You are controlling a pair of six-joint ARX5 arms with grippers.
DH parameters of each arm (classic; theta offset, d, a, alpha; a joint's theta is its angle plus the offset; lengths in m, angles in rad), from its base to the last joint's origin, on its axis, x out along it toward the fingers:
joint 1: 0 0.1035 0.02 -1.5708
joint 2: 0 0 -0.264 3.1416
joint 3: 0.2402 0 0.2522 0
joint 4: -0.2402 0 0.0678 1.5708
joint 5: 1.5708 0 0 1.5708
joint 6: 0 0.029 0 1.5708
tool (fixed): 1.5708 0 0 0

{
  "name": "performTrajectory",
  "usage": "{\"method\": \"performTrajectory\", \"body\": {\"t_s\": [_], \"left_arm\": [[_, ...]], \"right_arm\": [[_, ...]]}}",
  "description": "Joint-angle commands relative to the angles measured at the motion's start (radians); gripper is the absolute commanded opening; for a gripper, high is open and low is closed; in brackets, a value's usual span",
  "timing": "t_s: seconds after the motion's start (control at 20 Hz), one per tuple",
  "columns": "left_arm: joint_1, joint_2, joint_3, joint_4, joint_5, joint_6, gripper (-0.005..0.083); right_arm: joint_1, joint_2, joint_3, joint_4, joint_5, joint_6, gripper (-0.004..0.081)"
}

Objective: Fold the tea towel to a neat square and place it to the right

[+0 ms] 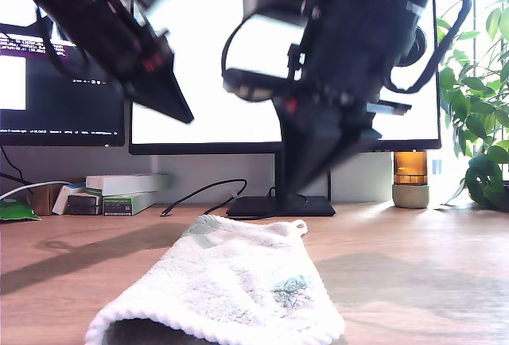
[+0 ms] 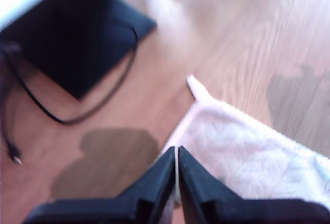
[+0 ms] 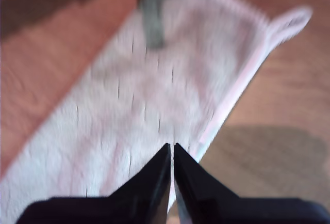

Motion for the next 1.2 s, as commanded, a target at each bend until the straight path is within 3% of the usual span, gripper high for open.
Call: {"method": "performTrajectory", "body": {"t_s": [0.0, 0.15, 0.5, 0.65, 0.9, 1.15], "left_arm": [[-0.002, -0.043, -0.057, 0.024, 0.006, -0.009, 0.0004], [0.006, -0.142, -0.149, 0.068, 0.008, -0.029, 0.0004], [0.019, -0.414, -0.422, 0.236, 0.034, -0.139, 0.0004], [0.008, -0.538, -0.541, 0.262, 0.047, -0.183, 0.0004], [-0.042, -0.727, -0.710, 0.253, 0.046, -0.295, 0.0004], [-0.188, -0.859, -0.752, 0.125, -0.018, -0.335, 0.0004]], "right_arm": [[0.005, -0.032, -0.024, 0.023, 0.005, -0.029, -0.0007], [0.005, -0.094, -0.071, 0.076, 0.025, -0.042, -0.0007], [0.005, -0.298, -0.292, 0.206, 0.029, -0.027, -0.0007], [0.005, -0.404, -0.364, 0.217, 0.026, 0.019, -0.0007], [0.006, -0.577, -0.464, 0.166, -0.051, 0.041, -0.0007], [0.037, -0.693, -0.476, 0.011, -0.098, 0.008, -0.0007]]}}
